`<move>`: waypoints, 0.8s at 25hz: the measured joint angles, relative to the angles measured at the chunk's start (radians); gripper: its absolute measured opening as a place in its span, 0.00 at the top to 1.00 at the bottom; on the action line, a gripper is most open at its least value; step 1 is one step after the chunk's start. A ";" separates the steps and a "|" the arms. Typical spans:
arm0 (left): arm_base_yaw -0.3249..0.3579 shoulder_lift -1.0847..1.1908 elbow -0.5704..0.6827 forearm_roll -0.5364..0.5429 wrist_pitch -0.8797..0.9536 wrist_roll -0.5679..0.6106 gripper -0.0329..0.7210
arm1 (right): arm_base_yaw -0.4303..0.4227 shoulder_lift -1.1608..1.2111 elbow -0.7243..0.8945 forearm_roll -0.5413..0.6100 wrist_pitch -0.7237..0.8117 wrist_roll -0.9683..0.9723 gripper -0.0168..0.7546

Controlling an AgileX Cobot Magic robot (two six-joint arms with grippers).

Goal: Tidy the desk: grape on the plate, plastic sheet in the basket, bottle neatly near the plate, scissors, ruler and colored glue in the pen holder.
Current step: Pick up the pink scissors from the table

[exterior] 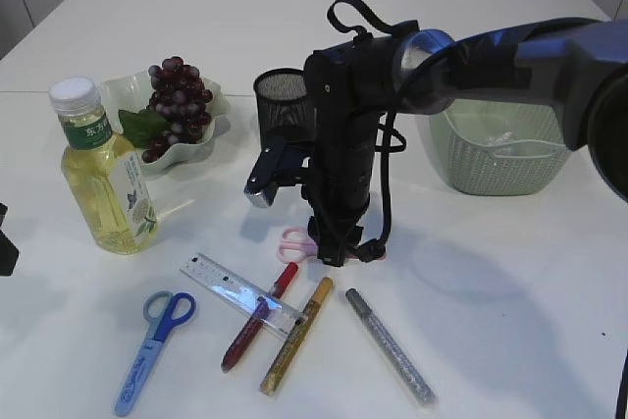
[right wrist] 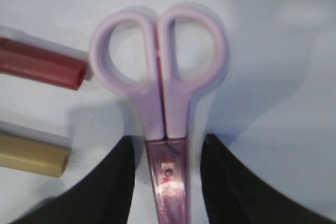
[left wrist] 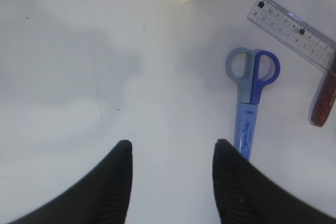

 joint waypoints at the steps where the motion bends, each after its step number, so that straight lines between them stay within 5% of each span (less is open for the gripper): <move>1: 0.000 0.000 0.000 0.000 0.000 0.000 0.48 | 0.000 0.002 -0.002 0.000 0.002 0.000 0.54; 9: 0.000 0.000 0.000 0.000 -0.002 0.000 0.48 | 0.002 0.002 -0.001 0.006 0.005 0.004 0.71; 20: 0.000 0.000 0.000 0.000 -0.002 0.000 0.48 | 0.002 0.002 -0.004 0.006 0.005 0.007 0.74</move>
